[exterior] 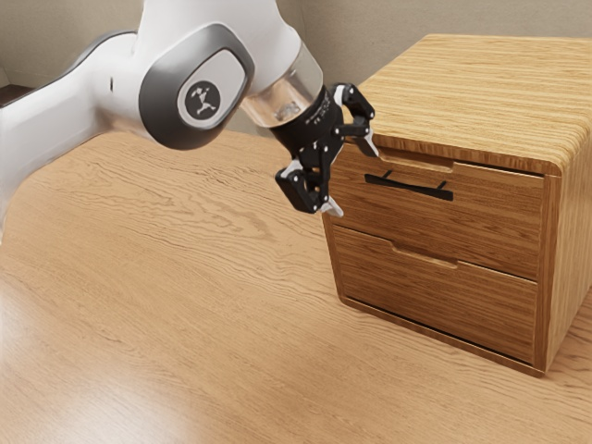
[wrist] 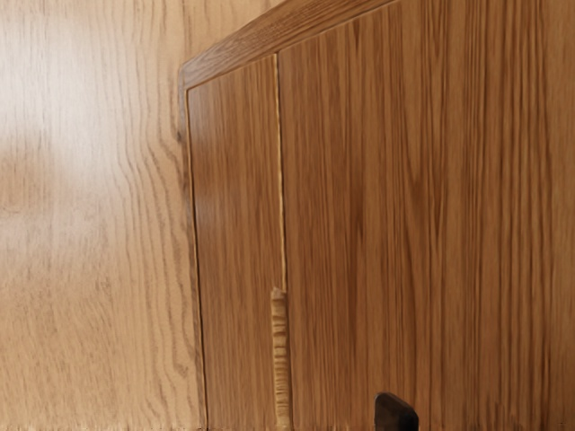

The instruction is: Pull the drawer handle with one arm to open the drawer

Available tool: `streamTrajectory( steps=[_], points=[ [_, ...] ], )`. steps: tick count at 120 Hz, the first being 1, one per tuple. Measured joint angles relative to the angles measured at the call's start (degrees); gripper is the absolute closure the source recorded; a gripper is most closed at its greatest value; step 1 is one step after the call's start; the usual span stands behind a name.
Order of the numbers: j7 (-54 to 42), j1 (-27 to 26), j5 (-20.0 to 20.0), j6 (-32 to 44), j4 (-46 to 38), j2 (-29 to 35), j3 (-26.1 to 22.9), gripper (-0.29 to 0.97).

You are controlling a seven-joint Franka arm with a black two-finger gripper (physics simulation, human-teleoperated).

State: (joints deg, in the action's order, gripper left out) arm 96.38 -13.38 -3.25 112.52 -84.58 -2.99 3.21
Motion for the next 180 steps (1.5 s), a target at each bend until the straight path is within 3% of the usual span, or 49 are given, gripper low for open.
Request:
streamTrajectory(
  steps=[29, 72, 106, 180],
  points=[
    [0.33, -2.26, 0.07, 0.78, -0.01, 0.04, -0.05, 0.00],
    [0.87, -1.58, 0.14, 1.91, -0.67, -0.32, -0.03, 0.00],
    [1.83, -5.16, 1.25, 2.07, -1.85, -0.16, 0.13, 0.00],
    [3.30, -4.68, 1.40, 2.18, -2.63, -0.37, 0.34, 0.00]
  ],
)
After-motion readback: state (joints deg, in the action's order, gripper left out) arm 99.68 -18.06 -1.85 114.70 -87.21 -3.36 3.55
